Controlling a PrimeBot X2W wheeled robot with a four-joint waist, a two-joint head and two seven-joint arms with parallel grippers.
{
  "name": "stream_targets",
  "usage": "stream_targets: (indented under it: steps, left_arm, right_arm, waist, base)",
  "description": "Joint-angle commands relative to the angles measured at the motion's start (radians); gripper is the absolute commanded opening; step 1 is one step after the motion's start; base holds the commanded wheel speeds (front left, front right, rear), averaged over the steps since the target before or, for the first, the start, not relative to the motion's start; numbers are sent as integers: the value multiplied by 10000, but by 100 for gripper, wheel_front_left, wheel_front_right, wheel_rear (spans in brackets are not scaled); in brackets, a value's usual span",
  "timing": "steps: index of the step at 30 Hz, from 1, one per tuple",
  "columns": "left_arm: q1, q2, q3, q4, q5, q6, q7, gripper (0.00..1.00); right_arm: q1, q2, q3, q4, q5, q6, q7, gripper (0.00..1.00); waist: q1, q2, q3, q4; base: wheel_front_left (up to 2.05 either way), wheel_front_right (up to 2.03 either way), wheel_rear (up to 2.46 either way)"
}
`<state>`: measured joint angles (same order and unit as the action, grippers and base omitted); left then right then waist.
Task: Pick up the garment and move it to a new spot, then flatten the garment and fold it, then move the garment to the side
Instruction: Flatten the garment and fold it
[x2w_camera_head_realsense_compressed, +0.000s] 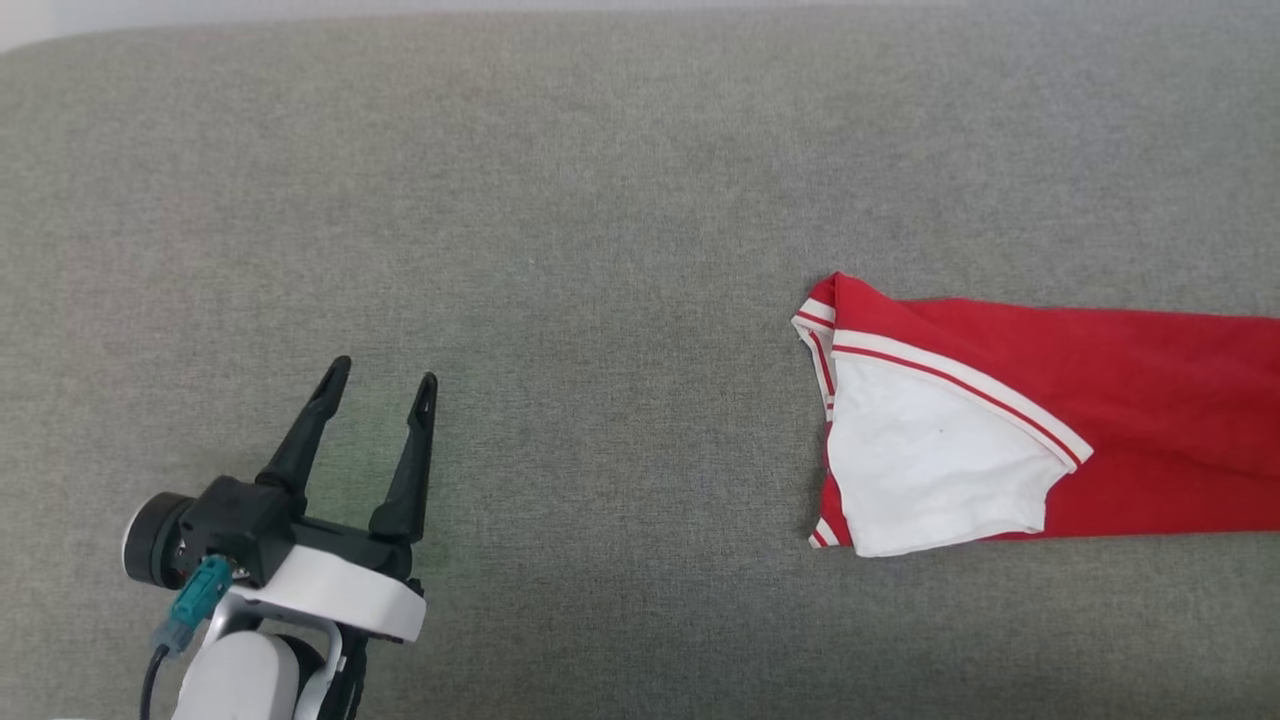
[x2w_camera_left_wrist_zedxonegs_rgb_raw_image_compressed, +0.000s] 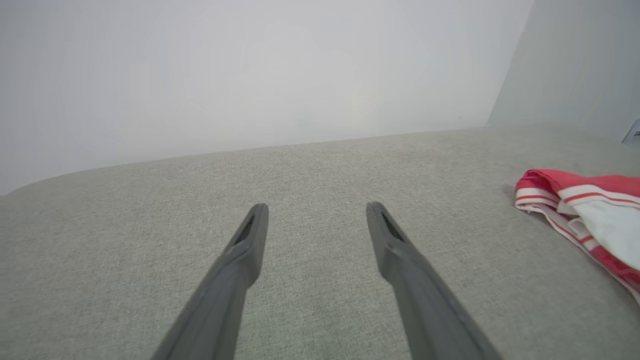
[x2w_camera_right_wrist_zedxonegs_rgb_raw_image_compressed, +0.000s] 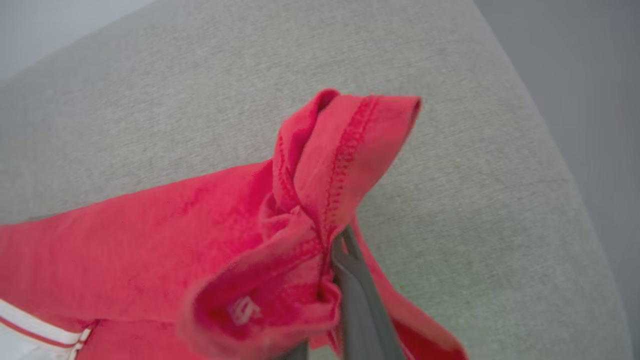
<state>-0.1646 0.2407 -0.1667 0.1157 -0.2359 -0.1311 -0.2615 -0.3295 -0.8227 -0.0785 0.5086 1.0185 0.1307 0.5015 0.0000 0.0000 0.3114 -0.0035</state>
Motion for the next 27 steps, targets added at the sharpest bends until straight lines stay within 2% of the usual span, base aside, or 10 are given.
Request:
stream_targets:
  steps: [1, 10, 15, 22, 27]
  left_arm:
    - [106, -37, 40, -62, 74, 14, -48, 100]
    - [488, -203, 414, -197, -149, 14, -49, 100]
    - [782, -417, 655, -157, -148, 14, -48, 100]
    - [782, -685, 614, 55, -253, 14, -48, 100]
    - [690, -769, 564, 184, -319, 13, -48, 100]
  right_arm:
    - [305, 124, 303, -658, -47, -1, 34, 0]
    - [1009, 922, 1585, -3469, 343, 1, 431, 0]
    - [919, 1457, 2542, -4653, -34, 1, 849, 0]
    - [221, 2022, 3799, -5339, -615, 1, 1319, 0]
    - [-347, 2184, 4603, -5096, -1133, 1, 1439, 0]
  waist:
    - [0, 0, -169, 65]
    - [0, 0, -589, 471]
    - [0, 0, -659, 767]
    - [0, 0, -580, 1266]
    - [0, 0, -495, 1500]
  base:
    - [0, 0, 0]
    - [0, 0, 0]
    - [0, 0, 0]
    - [0, 0, 0]
    - [0, 0, 0]
